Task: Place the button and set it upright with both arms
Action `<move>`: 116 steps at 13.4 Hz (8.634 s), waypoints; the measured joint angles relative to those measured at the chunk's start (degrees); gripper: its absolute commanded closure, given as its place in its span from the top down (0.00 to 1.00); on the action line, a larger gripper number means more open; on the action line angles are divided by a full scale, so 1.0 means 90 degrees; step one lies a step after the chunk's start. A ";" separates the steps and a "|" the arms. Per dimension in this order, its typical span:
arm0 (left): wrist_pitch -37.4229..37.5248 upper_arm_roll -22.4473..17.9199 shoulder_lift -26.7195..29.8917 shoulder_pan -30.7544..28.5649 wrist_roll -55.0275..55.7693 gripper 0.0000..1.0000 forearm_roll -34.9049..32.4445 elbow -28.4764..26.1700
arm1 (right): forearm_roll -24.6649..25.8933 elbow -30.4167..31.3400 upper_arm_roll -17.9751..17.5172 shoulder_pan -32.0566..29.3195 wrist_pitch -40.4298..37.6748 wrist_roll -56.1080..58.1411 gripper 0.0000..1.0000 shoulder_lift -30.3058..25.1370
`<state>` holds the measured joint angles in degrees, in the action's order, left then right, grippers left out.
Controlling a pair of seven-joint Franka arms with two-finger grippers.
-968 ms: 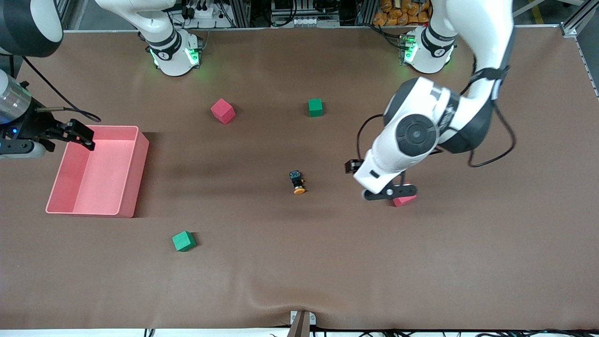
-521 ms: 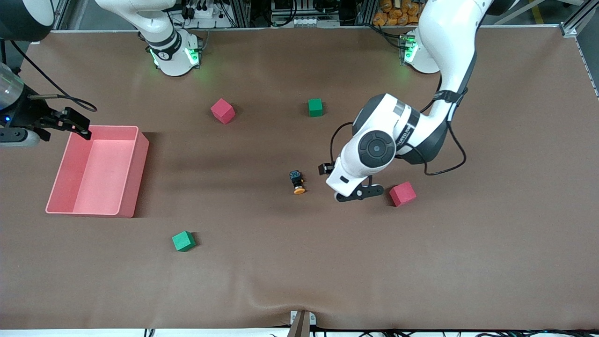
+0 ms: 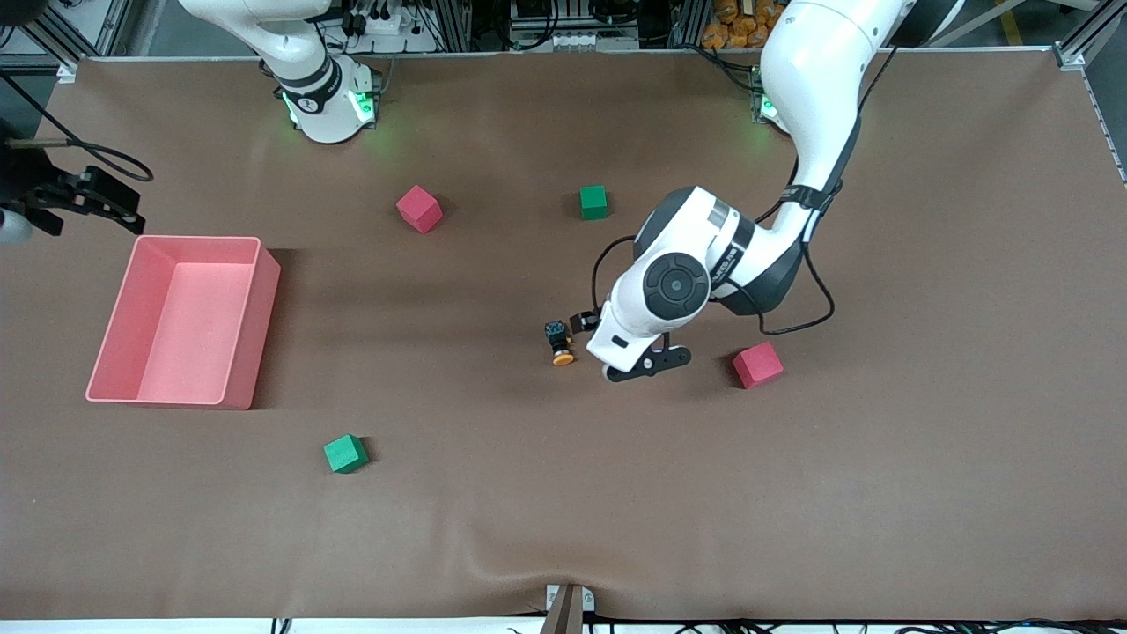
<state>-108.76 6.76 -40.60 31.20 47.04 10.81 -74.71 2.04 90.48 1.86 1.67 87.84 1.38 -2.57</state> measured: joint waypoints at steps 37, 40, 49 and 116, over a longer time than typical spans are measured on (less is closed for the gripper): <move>-0.1539 -0.0054 -0.1679 0.0729 -0.0101 0.65 0.0175 0.0722 | -0.0621 -0.0485 0.0059 -0.0443 -0.0548 -0.0366 1.00 0.0001; -0.1545 -0.0052 -0.1709 0.0730 -0.0157 0.58 0.0177 0.0722 | -0.0618 -0.0485 0.0061 -0.0444 -0.0550 -0.0366 1.00 0.0001; -0.1582 -0.0059 -0.1738 0.0712 -0.0218 0.00 0.0286 0.0768 | -0.0407 -0.0482 0.0030 -0.0445 -0.0580 -0.0364 1.00 0.0056; -0.1101 -0.3059 -0.0400 0.5036 0.5498 1.00 -0.3464 0.0920 | -0.0161 -0.0482 -0.0011 -0.0275 -0.0451 -0.0371 1.00 0.0168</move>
<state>-118.67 -20.77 -44.20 76.53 96.52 -20.36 -66.43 0.59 86.14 1.76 -0.81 83.78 -1.96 -1.06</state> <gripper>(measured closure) 0.000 0.000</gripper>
